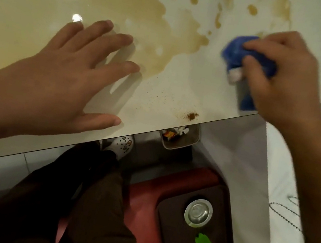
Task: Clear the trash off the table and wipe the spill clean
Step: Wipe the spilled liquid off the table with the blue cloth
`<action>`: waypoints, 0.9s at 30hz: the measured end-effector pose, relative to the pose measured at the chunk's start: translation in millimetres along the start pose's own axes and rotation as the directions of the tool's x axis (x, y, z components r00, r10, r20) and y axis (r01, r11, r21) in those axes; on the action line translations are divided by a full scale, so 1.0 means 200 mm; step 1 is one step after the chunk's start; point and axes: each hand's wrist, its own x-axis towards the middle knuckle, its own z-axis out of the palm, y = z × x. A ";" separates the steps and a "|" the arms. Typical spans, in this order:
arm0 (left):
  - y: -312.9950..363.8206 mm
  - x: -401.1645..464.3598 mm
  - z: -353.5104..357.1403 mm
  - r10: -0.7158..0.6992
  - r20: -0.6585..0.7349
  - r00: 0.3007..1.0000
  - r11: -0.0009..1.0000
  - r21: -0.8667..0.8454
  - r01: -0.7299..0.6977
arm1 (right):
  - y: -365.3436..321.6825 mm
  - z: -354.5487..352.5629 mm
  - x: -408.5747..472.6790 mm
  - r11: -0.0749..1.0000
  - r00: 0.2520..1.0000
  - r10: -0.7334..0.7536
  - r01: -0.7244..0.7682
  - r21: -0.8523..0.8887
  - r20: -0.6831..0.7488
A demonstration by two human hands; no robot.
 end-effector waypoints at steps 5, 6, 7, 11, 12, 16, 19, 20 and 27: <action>-0.02 -0.03 -0.01 -0.021 0.016 1.000 1.000 -0.002 0.021 | -0.28 0.17 -0.14 0.944 0.914 -0.331 0.322 0.075 0.233; -0.03 -0.04 -0.02 -0.027 0.020 0.999 1.000 -0.008 0.027 | -0.26 0.13 -0.17 0.926 0.872 -0.375 0.367 0.085 0.315; -0.04 -0.06 -0.02 -0.032 0.021 0.999 0.999 -0.012 0.032 | -0.21 0.08 -0.19 0.918 0.841 -0.390 0.386 0.089 0.376; -0.04 -0.09 -0.02 -0.046 0.015 0.999 0.999 -0.017 0.046 | -0.04 -0.14 -0.14 0.961 0.890 -0.271 0.274 0.045 0.368; -0.04 -0.09 -0.02 -0.051 0.015 0.999 0.998 -0.021 0.051 | -0.02 -0.15 -0.11 0.969 0.917 -0.240 0.248 0.014 0.319; 0.00 -0.07 -0.01 -0.048 0.029 0.998 0.999 -0.025 0.048 | -0.11 -0.01 0.02 0.978 0.958 -0.191 0.204 -0.043 0.213; 0.01 -0.07 0.00 -0.037 0.024 0.999 0.999 -0.027 0.038 | -0.26 0.13 -0.07 0.955 0.915 -0.295 0.294 0.044 0.274; 0.01 -0.07 0.00 -0.036 0.025 0.999 0.999 -0.026 0.037 | -0.28 0.14 -0.13 0.934 0.881 -0.353 0.349 0.070 0.314; -0.01 -0.10 0.00 -0.058 0.037 0.998 0.998 -0.027 0.059 | -0.01 -0.13 -0.25 0.932 0.827 -0.316 0.361 -0.009 0.466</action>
